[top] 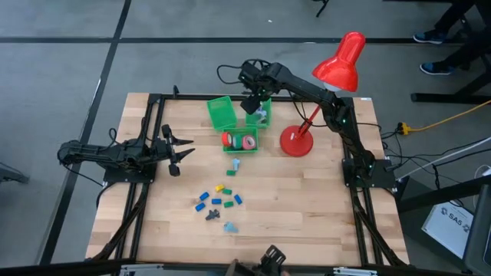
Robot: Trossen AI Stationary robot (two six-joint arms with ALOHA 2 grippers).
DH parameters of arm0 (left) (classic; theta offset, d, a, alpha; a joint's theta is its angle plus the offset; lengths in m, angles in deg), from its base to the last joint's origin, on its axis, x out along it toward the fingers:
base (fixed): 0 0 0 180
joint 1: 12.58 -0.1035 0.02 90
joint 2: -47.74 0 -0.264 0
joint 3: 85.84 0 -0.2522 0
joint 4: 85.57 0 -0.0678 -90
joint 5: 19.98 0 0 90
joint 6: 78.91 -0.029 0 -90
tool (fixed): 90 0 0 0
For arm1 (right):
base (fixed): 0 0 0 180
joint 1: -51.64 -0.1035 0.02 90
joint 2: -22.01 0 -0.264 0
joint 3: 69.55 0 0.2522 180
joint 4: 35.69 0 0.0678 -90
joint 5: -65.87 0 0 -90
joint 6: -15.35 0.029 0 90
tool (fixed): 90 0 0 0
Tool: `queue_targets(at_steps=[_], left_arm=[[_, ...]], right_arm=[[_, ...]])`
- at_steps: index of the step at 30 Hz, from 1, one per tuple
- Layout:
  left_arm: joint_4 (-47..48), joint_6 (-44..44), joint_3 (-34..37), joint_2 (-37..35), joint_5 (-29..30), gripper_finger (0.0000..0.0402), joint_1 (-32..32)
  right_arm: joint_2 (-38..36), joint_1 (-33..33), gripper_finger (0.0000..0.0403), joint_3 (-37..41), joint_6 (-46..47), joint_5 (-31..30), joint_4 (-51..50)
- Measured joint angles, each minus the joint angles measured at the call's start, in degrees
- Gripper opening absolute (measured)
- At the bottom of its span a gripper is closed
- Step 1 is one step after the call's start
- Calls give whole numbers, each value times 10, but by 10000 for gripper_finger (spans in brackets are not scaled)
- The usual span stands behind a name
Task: Pick and place Stapler, Stapler remover, tape
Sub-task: Put the blue staple remover into the right green bin
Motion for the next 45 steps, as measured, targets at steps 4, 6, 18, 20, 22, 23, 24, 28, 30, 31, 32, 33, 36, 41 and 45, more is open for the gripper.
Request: queue_targets(at_steps=[4,6,18,20,22,23,24,28,30,31,32,33,36,41,45], left_arm=[[0,0,0,0,0,127,0],[0,0,0,0,0,128,0],[0,0,0,0,0,127,0],[0,0,0,0,0,128,0],[0,0,0,0,0,127,0],[0,0,0,0,0,127,0],[0,0,0,0,0,128,0],[0,0,0,0,0,127,0],[0,0,0,0,0,127,0],[0,0,0,0,0,127,0],[0,0,0,0,0,127,0],[0,0,0,0,0,128,0],[0,0,0,0,0,127,0],[0,0,0,0,0,127,0],[0,0,0,0,0,127,0]], right_arm=[[0,-5,221,0,0,0,-6],[0,-8,221,0,0,0,-8],[0,-29,219,0,0,2,-19],[0,-33,220,0,0,2,-25],[0,-38,220,0,0,4,-32],[0,-41,220,0,0,11,-33],[0,-43,220,0,0,22,-34],[0,-60,220,1,0,71,-34],[0,-72,220,1,-1,85,-34],[1,-79,220,1,-3,86,-34],[1,-86,220,1,-6,86,-34],[1,-94,220,1,-12,86,-33],[1,-118,220,1,-18,86,-33],[1,-155,220,1,-18,86,-33],[1,-185,220,1,-18,86,-33]])
